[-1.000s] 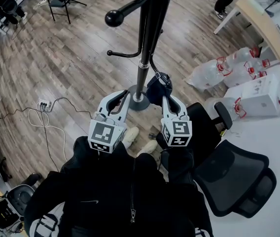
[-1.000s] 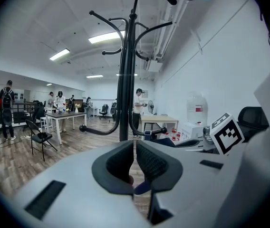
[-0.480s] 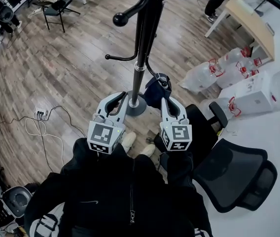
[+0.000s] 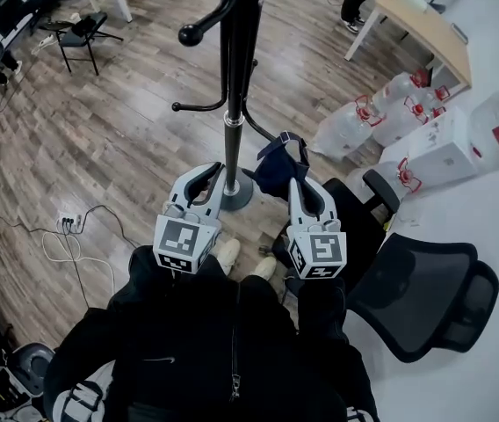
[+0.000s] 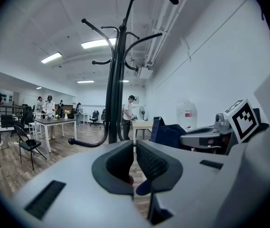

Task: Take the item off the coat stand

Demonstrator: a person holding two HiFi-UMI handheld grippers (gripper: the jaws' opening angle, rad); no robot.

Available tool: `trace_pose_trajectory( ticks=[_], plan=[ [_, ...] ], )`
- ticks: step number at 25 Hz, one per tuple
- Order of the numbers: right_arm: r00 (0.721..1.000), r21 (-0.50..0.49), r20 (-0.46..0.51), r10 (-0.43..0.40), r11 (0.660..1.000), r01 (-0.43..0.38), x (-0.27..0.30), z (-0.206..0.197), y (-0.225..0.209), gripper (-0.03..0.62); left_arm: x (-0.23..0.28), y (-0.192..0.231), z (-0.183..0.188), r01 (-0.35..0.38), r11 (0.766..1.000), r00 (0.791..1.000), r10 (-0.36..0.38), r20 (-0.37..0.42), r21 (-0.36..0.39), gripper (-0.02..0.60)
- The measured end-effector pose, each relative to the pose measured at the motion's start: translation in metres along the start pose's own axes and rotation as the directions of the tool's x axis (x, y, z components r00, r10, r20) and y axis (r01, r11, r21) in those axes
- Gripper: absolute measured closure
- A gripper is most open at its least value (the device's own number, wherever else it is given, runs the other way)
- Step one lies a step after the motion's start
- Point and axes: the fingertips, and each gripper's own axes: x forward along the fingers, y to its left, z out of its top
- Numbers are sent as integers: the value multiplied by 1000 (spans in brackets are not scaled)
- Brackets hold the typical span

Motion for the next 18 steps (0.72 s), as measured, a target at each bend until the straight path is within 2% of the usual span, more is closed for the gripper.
trace_pose_trajectory(
  ticks=[18],
  plan=[
    [981, 46, 29, -193, 980, 192, -68, -21, -20, 562, -4, -35, -8, 117, 993, 993, -117, -7, 22, 545]
  ],
)
